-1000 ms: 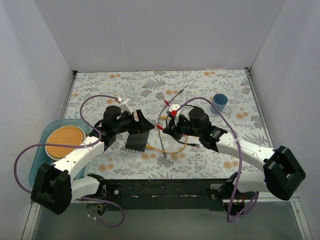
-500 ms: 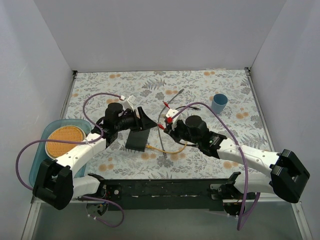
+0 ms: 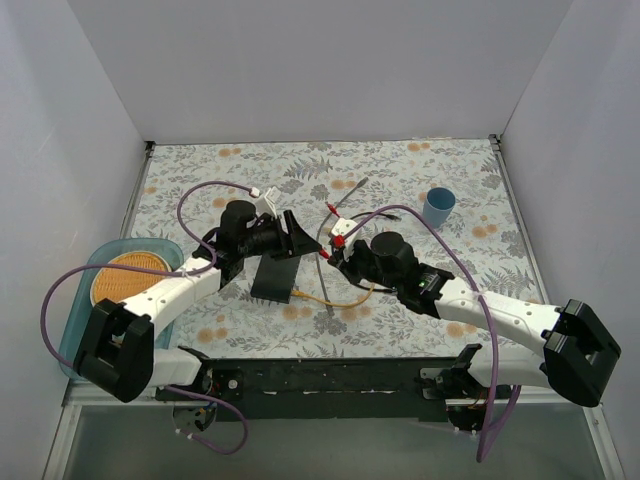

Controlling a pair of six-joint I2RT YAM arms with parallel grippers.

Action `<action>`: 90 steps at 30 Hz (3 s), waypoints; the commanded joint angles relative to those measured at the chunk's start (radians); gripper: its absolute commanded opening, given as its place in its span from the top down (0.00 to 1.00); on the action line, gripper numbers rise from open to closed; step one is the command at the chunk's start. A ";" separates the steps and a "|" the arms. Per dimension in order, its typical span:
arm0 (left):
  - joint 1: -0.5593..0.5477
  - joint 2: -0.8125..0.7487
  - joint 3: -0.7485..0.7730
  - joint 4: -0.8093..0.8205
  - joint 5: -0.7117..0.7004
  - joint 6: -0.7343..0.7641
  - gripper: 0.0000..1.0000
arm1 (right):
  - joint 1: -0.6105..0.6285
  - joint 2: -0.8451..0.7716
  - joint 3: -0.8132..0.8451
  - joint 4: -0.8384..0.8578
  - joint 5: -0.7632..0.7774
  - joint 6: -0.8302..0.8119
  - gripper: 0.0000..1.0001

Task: Insert the plug into the switch port

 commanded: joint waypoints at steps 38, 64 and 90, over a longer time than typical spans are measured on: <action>-0.032 -0.070 0.010 0.022 -0.075 0.015 1.00 | -0.017 -0.036 0.035 0.056 -0.112 0.089 0.63; -0.032 -0.076 0.001 0.021 -0.052 0.016 1.00 | -0.017 0.116 0.098 0.125 -0.044 0.115 0.89; -0.032 -0.092 -0.007 0.019 -0.056 0.022 1.00 | -0.017 0.159 0.105 0.128 -0.047 0.126 0.99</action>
